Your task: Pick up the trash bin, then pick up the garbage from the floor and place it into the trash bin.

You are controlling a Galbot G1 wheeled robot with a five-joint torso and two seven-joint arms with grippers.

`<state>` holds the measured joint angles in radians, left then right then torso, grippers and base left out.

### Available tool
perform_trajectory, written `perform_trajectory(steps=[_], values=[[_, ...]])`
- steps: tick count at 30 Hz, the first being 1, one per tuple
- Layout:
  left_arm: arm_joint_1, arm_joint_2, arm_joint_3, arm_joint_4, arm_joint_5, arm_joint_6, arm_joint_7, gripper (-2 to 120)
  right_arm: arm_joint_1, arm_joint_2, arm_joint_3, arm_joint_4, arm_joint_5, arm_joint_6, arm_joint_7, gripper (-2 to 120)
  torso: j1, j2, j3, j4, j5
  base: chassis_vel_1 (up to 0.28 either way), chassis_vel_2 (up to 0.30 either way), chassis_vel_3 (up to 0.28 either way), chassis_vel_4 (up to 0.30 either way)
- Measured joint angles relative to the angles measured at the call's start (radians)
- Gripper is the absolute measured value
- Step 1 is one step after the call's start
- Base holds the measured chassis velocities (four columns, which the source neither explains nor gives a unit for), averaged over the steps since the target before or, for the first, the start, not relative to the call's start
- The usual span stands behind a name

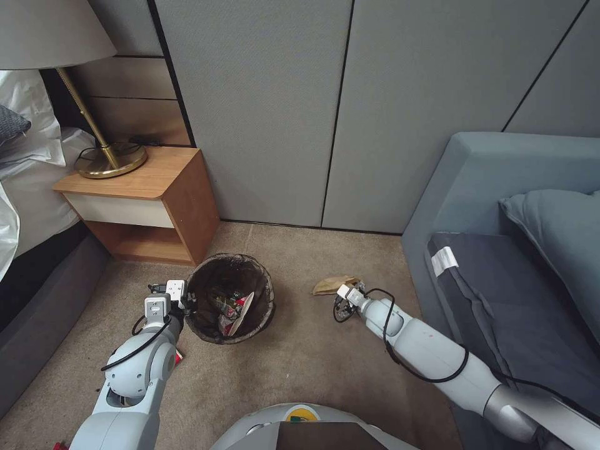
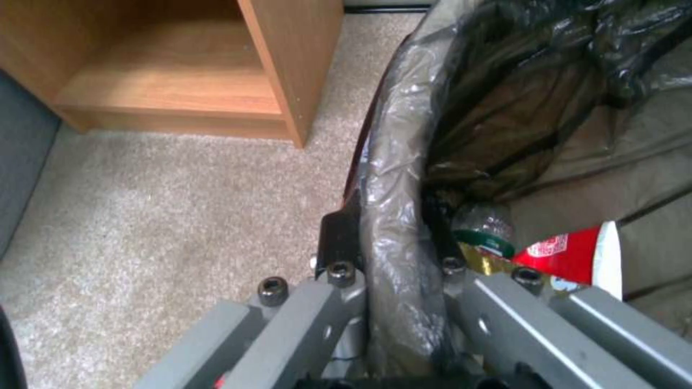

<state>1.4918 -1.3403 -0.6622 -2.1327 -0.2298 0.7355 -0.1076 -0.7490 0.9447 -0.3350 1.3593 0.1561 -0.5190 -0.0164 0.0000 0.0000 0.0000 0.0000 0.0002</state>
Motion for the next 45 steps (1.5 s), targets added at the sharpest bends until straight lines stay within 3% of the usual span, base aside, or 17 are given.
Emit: perform_trajectory(steps=[11, 23, 45], values=[[-0.008, -0.007, 0.013, 0.006, 0.006, 0.000, 0.003, 3, 0.076, -0.020, -0.027, 0.019, 0.056, -0.012, 0.010, 100, 0.000, 0.000, 0.000, 0.0000, -0.0003, 0.000, 0.000, 0.000, 0.000], [-0.010, -0.003, 0.000, 0.004, 0.004, 0.000, 0.009, 3, 0.116, 0.073, -0.064, -0.200, -0.005, 0.071, -0.048, 100, 0.000, 0.000, 0.000, -0.0001, -0.0003, 0.000, 0.000, 0.000, 0.000], [-0.012, -0.008, 0.000, 0.015, 0.003, 0.000, 0.014, 3, 0.175, 0.132, -0.061, -0.374, -0.060, 0.129, -0.097, 100, 0.000, 0.000, 0.000, -0.0002, -0.0003, 0.000, 0.000, 0.000, 0.000]])
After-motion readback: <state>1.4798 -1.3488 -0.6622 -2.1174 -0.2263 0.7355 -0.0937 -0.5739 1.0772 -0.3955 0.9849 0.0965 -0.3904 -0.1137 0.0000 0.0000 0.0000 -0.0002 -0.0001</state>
